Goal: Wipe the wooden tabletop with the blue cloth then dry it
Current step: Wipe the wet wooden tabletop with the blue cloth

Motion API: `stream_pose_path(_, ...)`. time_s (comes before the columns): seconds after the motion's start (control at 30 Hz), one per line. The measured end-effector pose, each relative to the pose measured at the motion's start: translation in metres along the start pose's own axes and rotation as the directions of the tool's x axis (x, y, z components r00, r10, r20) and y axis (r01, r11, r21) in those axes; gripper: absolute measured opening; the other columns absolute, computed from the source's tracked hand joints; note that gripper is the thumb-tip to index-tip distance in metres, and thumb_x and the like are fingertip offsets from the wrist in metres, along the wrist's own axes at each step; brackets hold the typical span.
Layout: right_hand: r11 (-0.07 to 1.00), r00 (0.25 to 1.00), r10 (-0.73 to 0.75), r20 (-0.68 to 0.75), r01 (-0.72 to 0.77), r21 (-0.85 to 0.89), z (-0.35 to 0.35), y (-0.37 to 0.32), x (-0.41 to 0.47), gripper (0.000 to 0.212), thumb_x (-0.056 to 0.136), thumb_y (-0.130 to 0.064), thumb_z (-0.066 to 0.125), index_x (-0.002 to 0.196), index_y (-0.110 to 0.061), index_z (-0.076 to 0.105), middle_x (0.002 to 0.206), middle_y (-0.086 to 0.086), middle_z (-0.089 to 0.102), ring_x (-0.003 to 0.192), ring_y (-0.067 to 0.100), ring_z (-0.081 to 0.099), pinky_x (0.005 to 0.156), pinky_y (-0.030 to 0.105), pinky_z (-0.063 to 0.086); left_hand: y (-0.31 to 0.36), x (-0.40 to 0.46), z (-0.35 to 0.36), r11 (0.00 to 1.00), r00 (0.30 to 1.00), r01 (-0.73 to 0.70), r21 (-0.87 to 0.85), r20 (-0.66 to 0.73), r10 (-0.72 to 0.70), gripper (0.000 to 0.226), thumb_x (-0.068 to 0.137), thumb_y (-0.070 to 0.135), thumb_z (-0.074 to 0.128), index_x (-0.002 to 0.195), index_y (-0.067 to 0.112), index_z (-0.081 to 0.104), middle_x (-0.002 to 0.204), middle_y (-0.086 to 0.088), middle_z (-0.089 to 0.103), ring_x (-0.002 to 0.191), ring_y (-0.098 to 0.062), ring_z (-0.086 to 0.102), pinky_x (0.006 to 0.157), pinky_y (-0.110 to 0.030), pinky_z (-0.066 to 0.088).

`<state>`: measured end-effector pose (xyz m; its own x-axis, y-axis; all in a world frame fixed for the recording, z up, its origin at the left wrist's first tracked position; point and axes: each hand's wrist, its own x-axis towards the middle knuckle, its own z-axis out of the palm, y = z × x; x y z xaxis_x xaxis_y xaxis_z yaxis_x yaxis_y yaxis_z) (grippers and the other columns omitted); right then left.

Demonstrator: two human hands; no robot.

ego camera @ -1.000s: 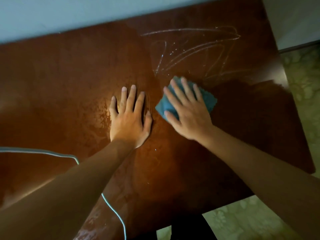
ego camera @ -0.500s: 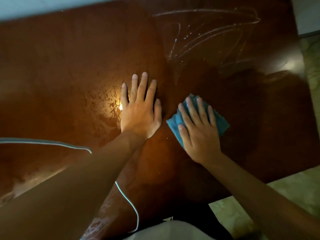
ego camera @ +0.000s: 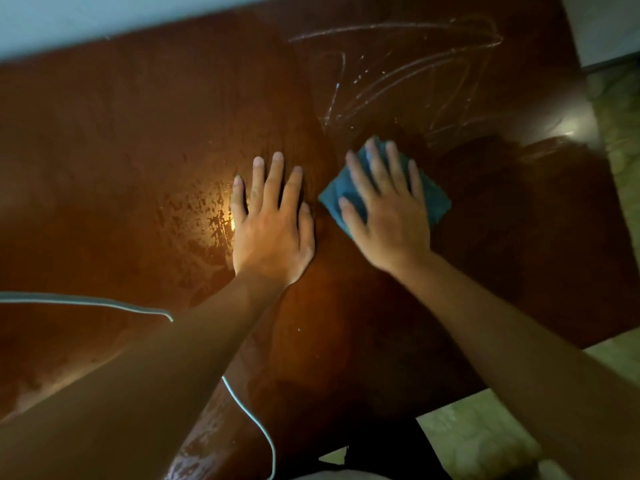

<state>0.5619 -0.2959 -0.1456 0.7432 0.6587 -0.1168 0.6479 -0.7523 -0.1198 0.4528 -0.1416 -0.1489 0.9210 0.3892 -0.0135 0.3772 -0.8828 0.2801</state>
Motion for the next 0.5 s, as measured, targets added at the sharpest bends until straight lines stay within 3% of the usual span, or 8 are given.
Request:
stream_pose_path(0.1,1.000,1.000,-0.020,0.011,0.020,-0.014,-0.003,0.007,0.015,0.074,0.105,-0.056,0.024,0.163,-0.011,0.017,0.171,0.012,0.015,0.159,0.030,0.007,0.129,0.052,0.008,0.001,0.000,0.000,1.000,1.000,-0.002,0.007,-0.003,0.002,0.054,0.105,0.037,0.029,0.153,0.014,0.034,0.164,-0.012,0.024,0.154,-0.032,0.011,0.123,-0.055,0.007)
stream_pose_path(0.27,0.948,0.948,-0.319,0.011,0.319,-0.003,0.012,-0.012,-0.061,0.070,0.107,-0.052,0.029,0.160,-0.008,0.028,0.170,0.012,0.020,0.159,0.030,0.011,0.127,0.055,0.015,-0.001,-0.001,-0.002,0.999,0.999,0.003,0.044,0.031,-0.004,0.056,0.104,0.038,0.027,0.154,0.013,0.033,0.165,-0.012,0.022,0.154,-0.032,0.010,0.123,-0.056,0.007)
stream_pose_path(0.37,0.901,0.900,-0.432,0.060,0.433,-0.014,0.007,0.001,-0.039,0.070,0.106,-0.057,0.026,0.161,-0.013,0.026,0.170,0.007,0.018,0.159,0.025,0.008,0.129,0.050,0.009,0.001,0.000,-0.004,0.999,0.999,-0.004,0.045,0.041,0.002,0.057,0.104,0.038,0.027,0.154,0.013,0.033,0.165,-0.012,0.022,0.154,-0.032,0.010,0.123,-0.055,0.006)
stream_pose_path(0.5,0.929,0.930,-0.362,0.054,0.365,-0.056,-0.012,0.026,0.056,0.071,0.104,-0.058,0.028,0.162,-0.017,0.021,0.171,0.009,0.014,0.159,0.028,0.008,0.129,0.050,0.008,0.002,0.000,-0.005,0.998,0.999,0.020,0.056,0.040,-0.022,0.057,0.104,0.038,0.027,0.155,0.014,0.032,0.165,-0.011,0.022,0.155,-0.031,0.009,0.124,-0.053,0.005)
